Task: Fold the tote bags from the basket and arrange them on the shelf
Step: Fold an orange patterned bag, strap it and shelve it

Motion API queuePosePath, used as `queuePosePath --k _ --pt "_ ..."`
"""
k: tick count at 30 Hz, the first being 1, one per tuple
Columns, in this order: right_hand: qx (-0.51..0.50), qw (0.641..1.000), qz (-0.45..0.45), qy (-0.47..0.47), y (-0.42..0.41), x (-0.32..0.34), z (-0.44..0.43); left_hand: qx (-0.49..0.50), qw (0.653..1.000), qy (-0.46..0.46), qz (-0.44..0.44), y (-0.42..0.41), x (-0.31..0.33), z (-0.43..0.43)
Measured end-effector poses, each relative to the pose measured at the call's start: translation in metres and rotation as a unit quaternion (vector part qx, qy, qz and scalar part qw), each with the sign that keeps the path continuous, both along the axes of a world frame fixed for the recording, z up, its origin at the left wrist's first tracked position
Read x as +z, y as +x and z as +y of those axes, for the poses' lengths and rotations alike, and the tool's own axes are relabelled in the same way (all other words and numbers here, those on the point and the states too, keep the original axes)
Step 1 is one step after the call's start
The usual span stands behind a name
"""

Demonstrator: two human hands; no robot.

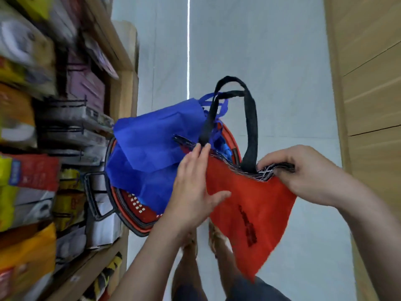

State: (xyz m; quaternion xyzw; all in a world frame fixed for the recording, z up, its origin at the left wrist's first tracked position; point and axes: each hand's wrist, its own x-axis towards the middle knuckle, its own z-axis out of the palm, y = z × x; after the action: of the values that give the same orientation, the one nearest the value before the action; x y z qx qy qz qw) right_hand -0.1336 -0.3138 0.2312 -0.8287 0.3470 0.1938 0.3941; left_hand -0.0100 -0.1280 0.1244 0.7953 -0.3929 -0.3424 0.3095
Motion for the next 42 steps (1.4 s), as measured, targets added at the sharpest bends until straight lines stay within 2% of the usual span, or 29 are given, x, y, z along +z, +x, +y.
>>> queuePosePath --k 3,4,6,8,10,12,14,16,18,19,21,23,24,26,28,30,33,37,40,42 --pt "0.025 0.998 -0.042 0.049 0.003 0.053 -0.005 0.012 0.994 -0.026 -0.103 0.013 0.049 0.003" --pt "0.020 0.996 -0.058 0.071 0.004 0.067 -0.007 0.034 0.993 -0.050 -0.099 0.018 0.064 0.007" --pt "-0.035 0.987 -0.119 0.102 0.007 0.088 -0.014 0.076 0.992 -0.099 -0.031 0.024 0.096 0.019" --pt "-0.117 0.969 -0.192 0.098 0.013 0.095 -0.022 0.110 0.989 -0.099 0.017 0.023 0.130 0.032" --pt "-0.169 0.954 -0.231 0.089 0.020 0.093 -0.028 0.150 0.982 -0.114 -0.003 0.019 0.159 0.045" --pt "-0.170 0.953 -0.232 0.099 0.027 0.091 -0.027 0.212 0.966 -0.145 0.003 0.013 0.186 0.056" --pt "-0.138 0.954 -0.245 0.105 0.037 0.089 -0.019 0.271 0.948 -0.168 0.026 0.005 0.208 0.069" --pt "-0.115 0.949 -0.291 0.047 0.047 0.092 -0.003 0.304 0.941 -0.147 0.010 -0.008 0.224 0.086" --pt "-0.078 0.934 -0.347 -0.033 0.060 0.104 0.018 0.333 0.940 -0.069 -0.032 -0.021 0.230 0.108" --pt "-0.047 0.925 -0.372 -0.062 0.066 0.114 0.030 0.336 0.939 -0.001 -0.075 -0.027 0.232 0.120" --pt "0.052 0.900 -0.424 -0.089 0.076 0.138 0.057 0.339 0.908 0.117 -0.217 -0.041 0.238 0.143" --pt "0.186 0.855 -0.474 -0.093 0.083 0.164 0.091 0.365 0.889 0.062 -0.268 -0.060 0.253 0.162" --pt "0.250 0.828 -0.495 -0.086 0.086 0.175 0.109 0.381 0.889 0.000 -0.253 -0.070 0.264 0.167" --pt "0.349 0.775 -0.524 -0.050 0.087 0.194 0.147 0.420 0.891 -0.101 -0.144 -0.091 0.285 0.173" --pt "0.415 0.736 -0.534 -0.005 0.083 0.210 0.184 0.498 0.852 -0.153 -0.043 -0.110 0.296 0.186" --pt "0.450 0.726 -0.517 0.048 0.077 0.225 0.217 0.596 0.778 -0.194 -0.027 -0.128 0.305 0.210" --pt "0.519 0.756 -0.388 0.089 0.067 0.245 0.253 0.666 0.710 -0.205 -0.102 -0.169 0.326 0.261" --pt "0.651 0.730 -0.196 0.064 0.058 0.261 0.294 0.740 0.599 -0.220 -0.214 -0.238 0.353 0.341" --pt "0.632 0.742 -0.168 0.147 0.037 0.264 0.339 0.790 0.519 -0.219 -0.241 -0.296 0.360 0.401" --pt "0.611 0.740 -0.217 0.180 0.012 0.266 0.379 0.812 0.483 -0.204 -0.258 -0.334 0.364 0.435"
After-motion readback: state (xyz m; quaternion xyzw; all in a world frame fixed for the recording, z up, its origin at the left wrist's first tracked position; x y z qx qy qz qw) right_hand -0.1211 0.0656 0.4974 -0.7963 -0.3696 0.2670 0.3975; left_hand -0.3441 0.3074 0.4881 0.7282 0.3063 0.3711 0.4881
